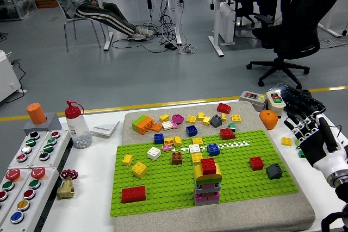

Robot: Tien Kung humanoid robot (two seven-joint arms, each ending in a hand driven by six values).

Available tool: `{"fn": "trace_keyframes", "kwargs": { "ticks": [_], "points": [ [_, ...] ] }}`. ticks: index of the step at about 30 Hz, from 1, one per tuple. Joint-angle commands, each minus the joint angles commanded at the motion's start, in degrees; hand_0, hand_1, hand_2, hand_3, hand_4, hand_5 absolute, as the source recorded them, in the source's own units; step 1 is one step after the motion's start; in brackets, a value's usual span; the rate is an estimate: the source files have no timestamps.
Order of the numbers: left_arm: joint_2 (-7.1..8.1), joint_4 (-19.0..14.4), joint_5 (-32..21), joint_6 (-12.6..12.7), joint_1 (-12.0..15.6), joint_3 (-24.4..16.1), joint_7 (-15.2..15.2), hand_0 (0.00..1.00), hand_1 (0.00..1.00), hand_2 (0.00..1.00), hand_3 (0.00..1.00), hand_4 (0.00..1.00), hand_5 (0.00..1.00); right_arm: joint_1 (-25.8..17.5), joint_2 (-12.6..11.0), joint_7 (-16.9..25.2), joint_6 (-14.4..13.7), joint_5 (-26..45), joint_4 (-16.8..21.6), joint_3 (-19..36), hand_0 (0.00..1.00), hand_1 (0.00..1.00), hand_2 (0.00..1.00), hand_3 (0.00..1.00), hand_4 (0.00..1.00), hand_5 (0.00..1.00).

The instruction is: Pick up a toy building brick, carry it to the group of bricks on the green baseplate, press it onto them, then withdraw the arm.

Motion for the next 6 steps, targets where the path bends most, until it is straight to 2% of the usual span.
{"fn": "trace_keyframes", "kwargs": {
  "ticks": [6],
  "points": [
    [-0.02, 0.0, 0.0, -0.2, 0.0, 0.0, 0.0, 0.626, 0.597, 0.605, 0.42, 0.283, 0.933, -0.1, 0.1, -0.1, 0.0, 0.1, -0.1, 0.0, 0.852, 0.774, 0.787, 0.704, 0.503, 0.48]
  ]
}}
